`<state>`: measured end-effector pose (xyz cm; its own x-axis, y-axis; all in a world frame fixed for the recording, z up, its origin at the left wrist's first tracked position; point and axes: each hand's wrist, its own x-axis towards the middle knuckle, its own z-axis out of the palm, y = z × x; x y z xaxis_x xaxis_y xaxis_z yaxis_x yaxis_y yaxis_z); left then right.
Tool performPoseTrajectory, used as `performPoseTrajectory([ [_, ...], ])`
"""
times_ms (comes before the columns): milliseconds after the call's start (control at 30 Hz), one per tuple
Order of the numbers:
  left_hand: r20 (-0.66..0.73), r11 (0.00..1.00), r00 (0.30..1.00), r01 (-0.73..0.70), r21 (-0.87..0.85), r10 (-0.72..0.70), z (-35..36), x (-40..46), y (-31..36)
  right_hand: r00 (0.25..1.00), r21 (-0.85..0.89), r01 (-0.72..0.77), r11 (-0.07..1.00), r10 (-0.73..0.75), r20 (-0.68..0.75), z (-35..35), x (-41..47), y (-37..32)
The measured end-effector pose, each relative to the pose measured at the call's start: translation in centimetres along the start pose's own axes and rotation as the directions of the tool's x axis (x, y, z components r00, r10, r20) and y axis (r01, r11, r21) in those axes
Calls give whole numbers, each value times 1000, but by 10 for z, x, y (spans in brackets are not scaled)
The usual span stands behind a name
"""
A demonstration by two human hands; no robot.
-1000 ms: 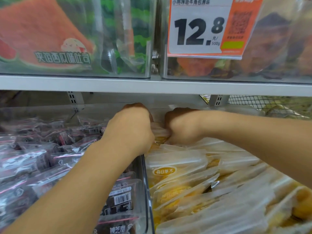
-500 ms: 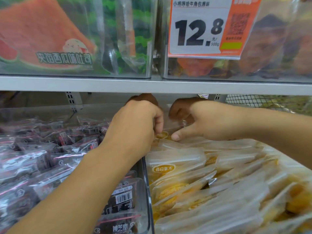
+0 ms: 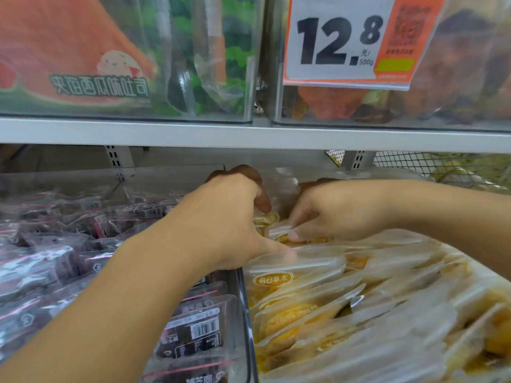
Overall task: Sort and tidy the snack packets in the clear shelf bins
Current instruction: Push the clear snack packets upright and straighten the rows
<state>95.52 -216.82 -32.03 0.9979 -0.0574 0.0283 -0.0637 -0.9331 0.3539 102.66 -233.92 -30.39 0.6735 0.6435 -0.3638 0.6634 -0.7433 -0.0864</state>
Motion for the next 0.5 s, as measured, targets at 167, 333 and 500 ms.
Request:
performPoseTrajectory([
  [167, -15, 1000, 1000, -7, -12, 7, 5, 2, -2, 998, -174, -38, 984, 47, 50, 6, 16, -12],
  [333, -56, 998, 998, -34, -52, 31, 8, 7, -9, 959, 311, 201, 929, -121, -258, 11, 18, -12],
  [500, -22, 997, 1000, -15, -71, 13, 6, 6, -9, 950, 505, 266, 821, -134, -283, 25, 31, -7],
])
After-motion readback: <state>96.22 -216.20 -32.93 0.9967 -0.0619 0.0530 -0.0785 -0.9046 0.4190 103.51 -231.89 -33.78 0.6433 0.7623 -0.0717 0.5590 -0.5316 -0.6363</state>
